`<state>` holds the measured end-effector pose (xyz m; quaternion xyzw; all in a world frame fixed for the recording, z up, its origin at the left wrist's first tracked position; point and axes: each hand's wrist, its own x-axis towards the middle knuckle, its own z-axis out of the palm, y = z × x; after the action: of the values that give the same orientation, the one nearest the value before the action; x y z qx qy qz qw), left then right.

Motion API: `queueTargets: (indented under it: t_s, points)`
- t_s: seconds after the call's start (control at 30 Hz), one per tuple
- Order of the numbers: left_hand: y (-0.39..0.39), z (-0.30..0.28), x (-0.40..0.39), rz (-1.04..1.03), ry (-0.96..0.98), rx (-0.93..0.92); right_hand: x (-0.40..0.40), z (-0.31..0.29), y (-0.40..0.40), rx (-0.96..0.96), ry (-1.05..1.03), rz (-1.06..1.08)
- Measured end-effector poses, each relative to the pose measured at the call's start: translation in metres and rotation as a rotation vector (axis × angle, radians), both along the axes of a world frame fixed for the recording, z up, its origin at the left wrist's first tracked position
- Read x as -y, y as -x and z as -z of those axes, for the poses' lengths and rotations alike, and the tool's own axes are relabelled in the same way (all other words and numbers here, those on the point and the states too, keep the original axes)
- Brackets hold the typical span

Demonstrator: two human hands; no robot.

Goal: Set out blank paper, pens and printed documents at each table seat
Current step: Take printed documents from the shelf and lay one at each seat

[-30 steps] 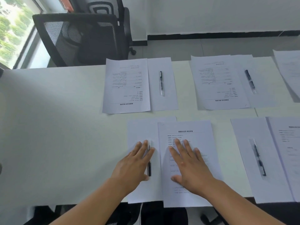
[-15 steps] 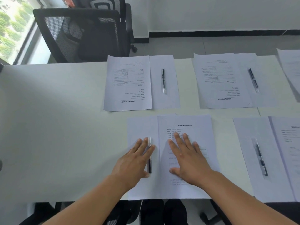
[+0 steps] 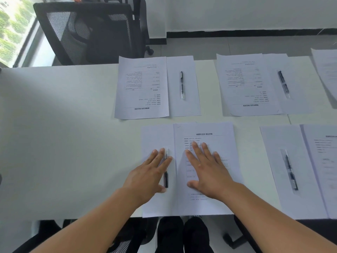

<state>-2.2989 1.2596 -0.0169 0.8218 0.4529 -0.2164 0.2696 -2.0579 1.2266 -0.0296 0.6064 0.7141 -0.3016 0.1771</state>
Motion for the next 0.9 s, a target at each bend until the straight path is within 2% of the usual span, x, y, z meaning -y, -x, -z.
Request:
queueTargets:
  t_s: [0.9]
  points:
    - [0.001, 0.001, 0.005, -0.008, -0.031, 0.0, 0.004, 0.001, 0.005, 0.006, -0.005, -0.006]
